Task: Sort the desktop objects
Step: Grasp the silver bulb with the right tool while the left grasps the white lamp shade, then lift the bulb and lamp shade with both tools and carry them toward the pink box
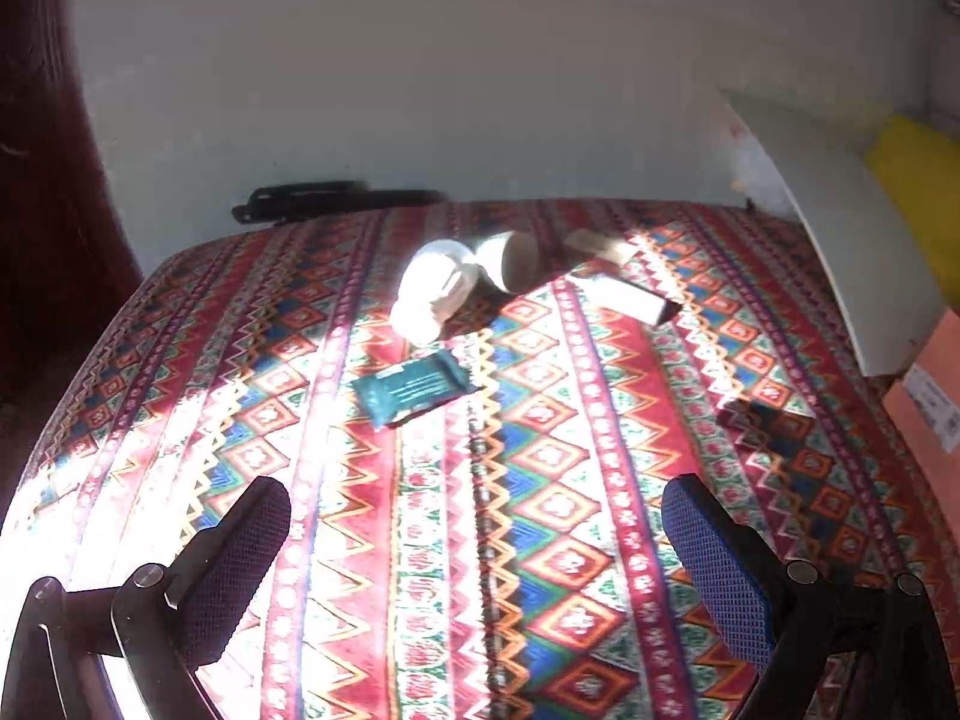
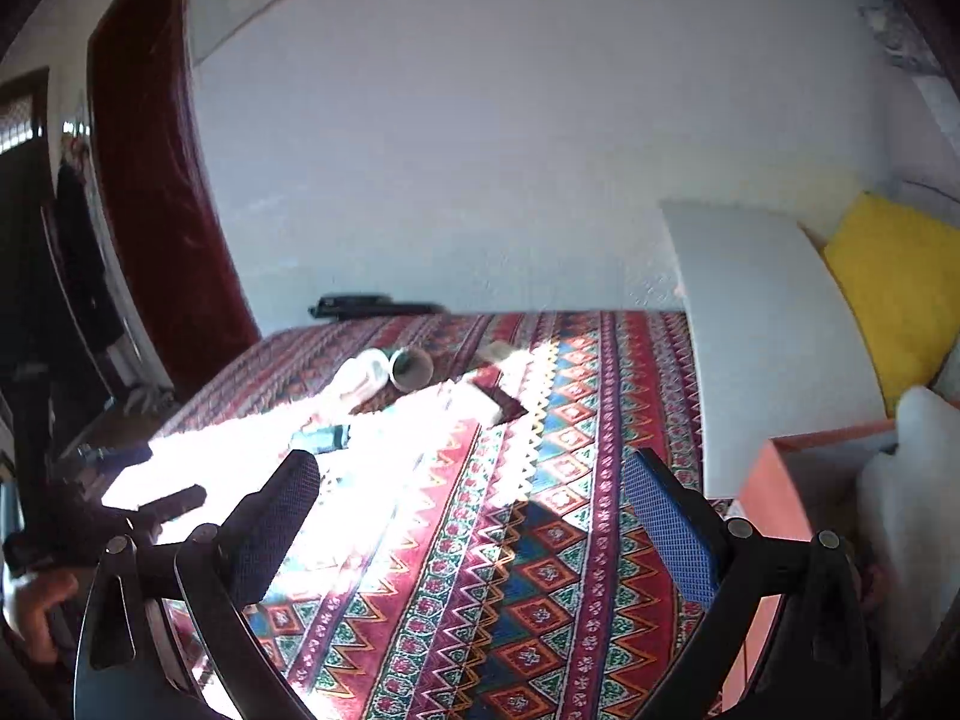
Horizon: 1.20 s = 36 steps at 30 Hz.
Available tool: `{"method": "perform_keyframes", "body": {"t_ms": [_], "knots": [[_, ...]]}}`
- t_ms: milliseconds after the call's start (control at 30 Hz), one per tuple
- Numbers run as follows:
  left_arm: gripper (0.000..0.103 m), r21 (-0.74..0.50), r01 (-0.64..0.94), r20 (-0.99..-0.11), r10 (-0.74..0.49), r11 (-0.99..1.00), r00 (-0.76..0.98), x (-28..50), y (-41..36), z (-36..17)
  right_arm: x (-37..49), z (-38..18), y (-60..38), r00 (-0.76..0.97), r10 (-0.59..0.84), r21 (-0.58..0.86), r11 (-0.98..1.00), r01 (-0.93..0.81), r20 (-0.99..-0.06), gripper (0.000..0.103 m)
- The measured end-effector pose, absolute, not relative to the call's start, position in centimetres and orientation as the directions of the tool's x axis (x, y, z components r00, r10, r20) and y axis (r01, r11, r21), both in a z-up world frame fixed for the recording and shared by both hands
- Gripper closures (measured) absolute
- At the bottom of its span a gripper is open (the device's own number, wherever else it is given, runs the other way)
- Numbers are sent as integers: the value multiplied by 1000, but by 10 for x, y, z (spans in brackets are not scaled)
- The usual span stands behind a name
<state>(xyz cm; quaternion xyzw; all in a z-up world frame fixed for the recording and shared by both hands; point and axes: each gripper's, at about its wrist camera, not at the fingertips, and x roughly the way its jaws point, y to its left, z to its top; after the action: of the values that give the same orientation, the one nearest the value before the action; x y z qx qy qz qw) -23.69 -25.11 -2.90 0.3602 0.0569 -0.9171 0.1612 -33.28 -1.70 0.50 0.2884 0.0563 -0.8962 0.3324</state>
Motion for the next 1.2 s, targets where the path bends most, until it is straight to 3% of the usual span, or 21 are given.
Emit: {"method": "perform_keyframes", "body": {"t_ms": [133,300,500,533,567,633,667,700,833,1200], "knots": [[1,-27,328,-717,-210,-944,-665,-278,-301,-39,-379,-22,-80,-630,-461,-83,-763,641,-625,0],[1,-33,288,-768,-160,-957,-620,-367,-339,-75,-467,-61,-147,-576,-405,-116,-740,663,-710,0],[2,-15,261,-838,-131,-965,-530,-460,-362,-139,-541,-147,-213,-509,-262,-218,-678,702,-820,3],[3,-23,269,-845,-125,-963,-520,-470,-365,-148,-548,-160,-214,-471,-282,-177,-674,717,-836,12],[5,-37,280,-852,-116,-959,-511,-478,-366,-157,-553,-168,-211,-434,-327,-112,-678,727,-840,14],[23,-35,293,-845,-128,-956,-520,-480,-363,-168,-559,-167,-196,-389,-411,7,-695,719,-824,75],[31,-20,283,-833,-140,-959,-536,-477,-358,-166,-559,-163,-187,-388,-419,36,-716,697,-821,75],[57,-26,272,-831,-130,-962,-541,-472,-354,-162,-555,-157,-179,-386,-429,60,-729,682,-817,75],[59,-91,276,-803,-93,-957,-588,-423,-336,-122,-504,-127,-150,-389,-488,91,-705,703,-782,75],[59,-18,179,-690,-118,-984,-714,-257,-204,-15,-340,-44,-40,-437,-619,246,-718,651,-653,75]]}}
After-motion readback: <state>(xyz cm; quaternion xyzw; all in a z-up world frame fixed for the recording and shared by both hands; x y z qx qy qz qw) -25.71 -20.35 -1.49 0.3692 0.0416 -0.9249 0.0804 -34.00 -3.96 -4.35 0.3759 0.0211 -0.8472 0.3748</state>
